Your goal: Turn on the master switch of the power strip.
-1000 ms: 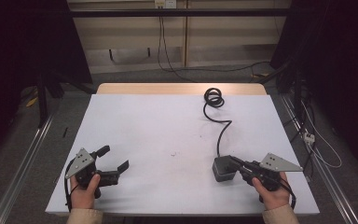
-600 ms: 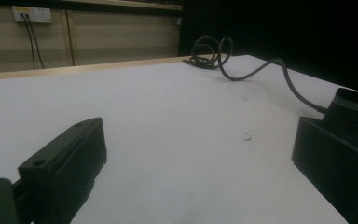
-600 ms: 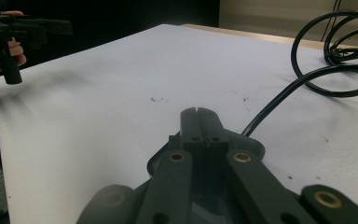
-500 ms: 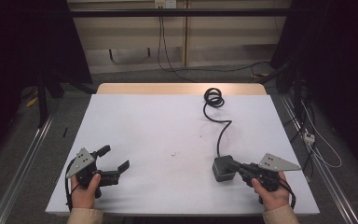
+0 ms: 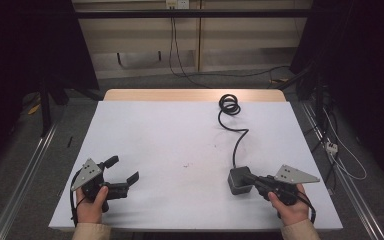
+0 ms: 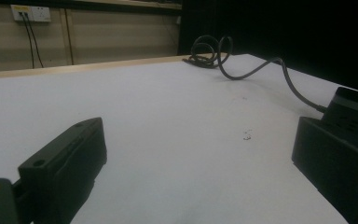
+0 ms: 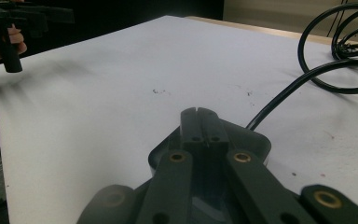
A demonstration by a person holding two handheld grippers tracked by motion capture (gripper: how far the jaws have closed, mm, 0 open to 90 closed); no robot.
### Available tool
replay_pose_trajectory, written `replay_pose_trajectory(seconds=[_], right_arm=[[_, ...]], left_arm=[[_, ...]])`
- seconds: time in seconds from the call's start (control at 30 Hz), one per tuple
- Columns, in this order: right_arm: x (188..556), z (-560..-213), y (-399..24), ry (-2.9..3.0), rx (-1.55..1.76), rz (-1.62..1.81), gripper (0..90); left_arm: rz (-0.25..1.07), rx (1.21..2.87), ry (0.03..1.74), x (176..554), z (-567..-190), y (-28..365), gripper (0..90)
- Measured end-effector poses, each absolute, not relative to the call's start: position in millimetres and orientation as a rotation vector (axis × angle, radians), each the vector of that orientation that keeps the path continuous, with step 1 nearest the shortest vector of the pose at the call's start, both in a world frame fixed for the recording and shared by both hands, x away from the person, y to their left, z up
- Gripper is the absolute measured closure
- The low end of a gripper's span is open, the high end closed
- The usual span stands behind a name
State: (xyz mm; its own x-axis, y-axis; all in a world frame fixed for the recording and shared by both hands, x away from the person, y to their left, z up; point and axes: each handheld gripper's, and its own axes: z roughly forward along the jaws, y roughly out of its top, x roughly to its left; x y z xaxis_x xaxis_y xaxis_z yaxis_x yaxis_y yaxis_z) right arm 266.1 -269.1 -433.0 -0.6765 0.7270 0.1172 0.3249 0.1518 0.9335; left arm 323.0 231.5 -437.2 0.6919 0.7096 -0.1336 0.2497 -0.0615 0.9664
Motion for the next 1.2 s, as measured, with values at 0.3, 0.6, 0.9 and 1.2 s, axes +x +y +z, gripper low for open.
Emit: replay_pose_trajectory(seconds=[0.3,0.6,0.9,1.2], right_arm=[[267.1,-435.1,-269.6,2.081,1.011,1.530,90.0],[267.1,-436.3,-268.4,2.084,1.009,1.524,90.0],[268.0,-437.5,-269.3,2.081,1.010,1.520,90.0],[268.4,-437.7,-269.1,2.080,1.009,1.525,90.0]], left_arm=[[0.450,1.629,0.795,322.9,-437.1,231.1,2.7],[0.452,1.631,0.793,323.1,-436.8,231.9,2.7],[0.451,1.631,0.792,323.2,-436.9,231.7,2.7],[0.454,1.629,0.793,323.0,-436.6,231.9,2.7]])
